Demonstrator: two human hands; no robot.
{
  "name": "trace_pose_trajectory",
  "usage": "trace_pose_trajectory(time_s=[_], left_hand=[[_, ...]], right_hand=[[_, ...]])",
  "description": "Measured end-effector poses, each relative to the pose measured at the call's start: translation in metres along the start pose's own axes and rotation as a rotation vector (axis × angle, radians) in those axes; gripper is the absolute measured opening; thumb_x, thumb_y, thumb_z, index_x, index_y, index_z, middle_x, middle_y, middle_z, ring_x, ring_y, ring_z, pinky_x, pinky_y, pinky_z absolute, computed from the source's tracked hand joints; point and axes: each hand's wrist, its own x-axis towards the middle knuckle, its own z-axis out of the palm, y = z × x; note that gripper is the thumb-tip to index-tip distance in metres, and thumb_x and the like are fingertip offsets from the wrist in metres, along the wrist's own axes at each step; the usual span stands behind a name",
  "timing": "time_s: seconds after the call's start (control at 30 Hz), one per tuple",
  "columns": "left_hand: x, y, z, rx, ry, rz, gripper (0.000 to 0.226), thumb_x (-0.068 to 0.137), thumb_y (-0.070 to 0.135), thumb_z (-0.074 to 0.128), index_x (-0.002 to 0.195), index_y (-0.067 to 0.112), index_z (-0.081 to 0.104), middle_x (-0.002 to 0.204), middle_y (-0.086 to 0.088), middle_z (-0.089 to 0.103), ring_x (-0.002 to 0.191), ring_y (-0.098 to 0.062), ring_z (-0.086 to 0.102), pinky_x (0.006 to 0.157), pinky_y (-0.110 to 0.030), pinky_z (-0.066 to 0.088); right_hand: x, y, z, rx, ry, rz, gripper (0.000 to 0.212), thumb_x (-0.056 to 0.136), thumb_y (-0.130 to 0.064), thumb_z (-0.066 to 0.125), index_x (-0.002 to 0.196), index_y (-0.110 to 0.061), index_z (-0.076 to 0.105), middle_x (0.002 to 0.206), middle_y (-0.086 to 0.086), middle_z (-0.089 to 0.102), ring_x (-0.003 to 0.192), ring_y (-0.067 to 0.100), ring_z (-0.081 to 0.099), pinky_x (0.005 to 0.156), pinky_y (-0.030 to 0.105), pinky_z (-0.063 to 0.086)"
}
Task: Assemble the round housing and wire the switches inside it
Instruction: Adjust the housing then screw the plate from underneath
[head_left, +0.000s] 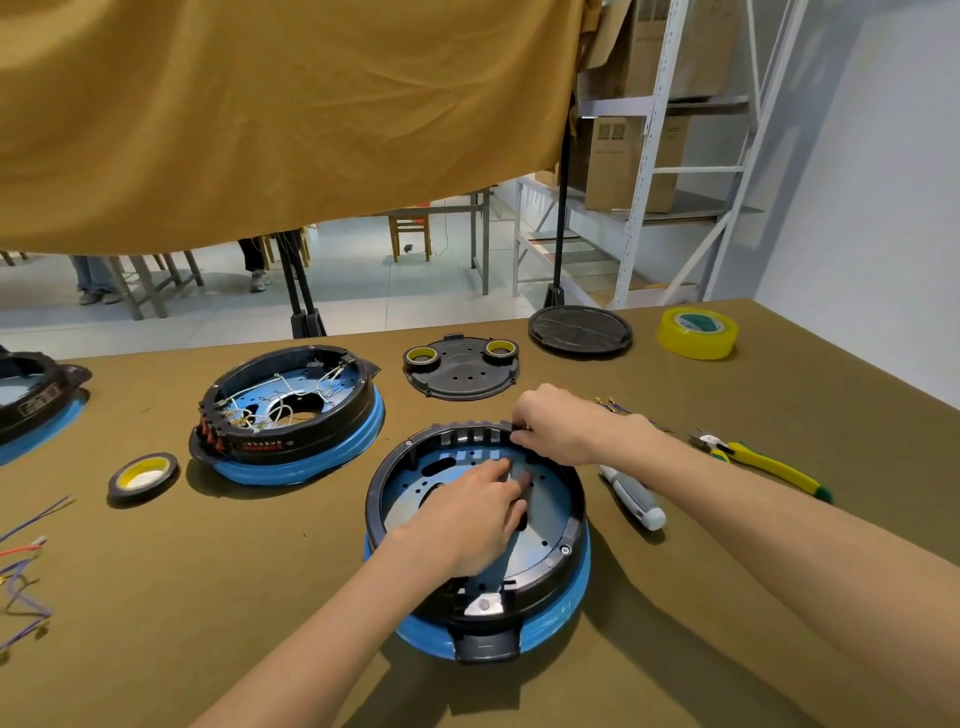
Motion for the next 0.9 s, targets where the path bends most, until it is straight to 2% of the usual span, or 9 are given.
trace_pose_trajectory(time_s=[0.17, 0.33, 0.37, 0.43, 0.53, 0.67, 0.73, 0.83, 0.9], left_hand=[[-0.003, 0.001, 0.001, -0.031, -0.011, -0.066, 0.050, 0.112, 0.036, 0.027, 0.147, 0.008, 0.047, 0.149, -0.015, 0.046, 0.138, -0.026, 0.038, 0.110, -0.040, 0.039], [0.000, 0.002, -0.004, -0.176, -0.010, -0.155, 0.049, 0.112, 0.027, 0.023, 0.139, 0.002, 0.055, 0.140, -0.016, 0.056, 0.137, -0.034, 0.037, 0.114, -0.042, 0.032], [0.001, 0.002, -0.005, -0.180, -0.005, -0.166, 0.049, 0.112, 0.028, 0.023, 0.142, 0.003, 0.052, 0.143, -0.015, 0.054, 0.139, -0.032, 0.036, 0.115, -0.039, 0.030], [0.001, -0.003, -0.006, -0.134, -0.011, -0.159, 0.050, 0.113, 0.032, 0.024, 0.154, 0.009, 0.040, 0.155, -0.014, 0.041, 0.145, -0.028, 0.032, 0.116, -0.036, 0.027], [-0.004, -0.010, -0.007, -0.068, -0.064, -0.177, 0.050, 0.112, 0.036, 0.023, 0.155, 0.013, 0.033, 0.155, -0.015, 0.034, 0.144, -0.033, 0.032, 0.114, -0.044, 0.034], [-0.007, -0.009, -0.012, -0.072, -0.073, -0.091, 0.038, 0.110, 0.041, 0.031, 0.133, 0.021, 0.054, 0.132, -0.010, 0.052, 0.128, -0.032, 0.048, 0.103, -0.043, 0.041], [-0.010, -0.006, -0.014, -0.096, -0.108, 0.014, 0.043, 0.109, 0.043, 0.035, 0.145, 0.027, 0.052, 0.148, -0.007, 0.049, 0.142, -0.026, 0.039, 0.113, -0.040, 0.034], [-0.010, -0.003, -0.011, -0.107, -0.146, 0.065, 0.051, 0.108, 0.049, 0.036, 0.156, 0.032, 0.040, 0.169, -0.006, 0.024, 0.157, -0.021, 0.017, 0.124, -0.039, 0.017], [-0.010, -0.003, -0.006, -0.104, -0.123, 0.060, 0.055, 0.107, 0.052, 0.038, 0.158, 0.031, 0.035, 0.171, -0.007, 0.018, 0.157, -0.022, 0.015, 0.125, -0.039, 0.016]], right_hand=[[0.005, -0.004, 0.002, -0.010, 0.019, -0.025, 0.026, 0.103, -0.026, 0.059, 0.099, -0.004, 0.072, 0.092, 0.014, 0.070, 0.080, 0.030, 0.066, 0.071, 0.045, 0.059], [0.003, -0.009, -0.003, 0.069, -0.009, -0.008, 0.029, 0.105, -0.029, 0.057, 0.108, -0.005, 0.074, 0.101, 0.014, 0.072, 0.090, 0.030, 0.068, 0.081, 0.046, 0.058], [0.002, -0.009, -0.005, 0.080, -0.025, 0.005, 0.032, 0.105, -0.033, 0.057, 0.105, -0.005, 0.072, 0.099, 0.013, 0.071, 0.088, 0.028, 0.068, 0.078, 0.045, 0.058], [-0.006, -0.008, 0.001, 0.031, -0.056, 0.071, 0.034, 0.104, -0.040, 0.056, 0.085, -0.012, 0.060, 0.082, 0.007, 0.064, 0.070, 0.022, 0.063, 0.056, 0.036, 0.050], [-0.021, -0.007, 0.027, 0.023, -0.116, 0.186, 0.035, 0.104, -0.034, 0.053, 0.075, -0.018, 0.046, 0.073, 0.003, 0.057, 0.055, 0.018, 0.060, 0.040, 0.025, 0.038], [-0.020, 0.000, 0.016, 0.079, -0.112, 0.096, 0.032, 0.108, -0.029, 0.046, 0.079, -0.017, 0.050, 0.079, 0.006, 0.062, 0.068, 0.026, 0.061, 0.053, 0.032, 0.041], [-0.017, 0.000, 0.002, 0.109, -0.124, 0.027, 0.029, 0.108, -0.031, 0.049, 0.086, -0.015, 0.057, 0.085, 0.007, 0.063, 0.079, 0.029, 0.058, 0.063, 0.037, 0.045], [-0.014, -0.004, -0.003, 0.199, -0.086, 0.009, 0.038, 0.105, -0.044, 0.054, 0.113, -0.010, 0.070, 0.105, 0.009, 0.070, 0.096, 0.028, 0.064, 0.085, 0.043, 0.054], [-0.013, -0.002, 0.002, 0.215, -0.096, 0.024, 0.039, 0.104, -0.045, 0.052, 0.104, -0.011, 0.072, 0.097, 0.007, 0.072, 0.090, 0.027, 0.066, 0.077, 0.040, 0.055]])
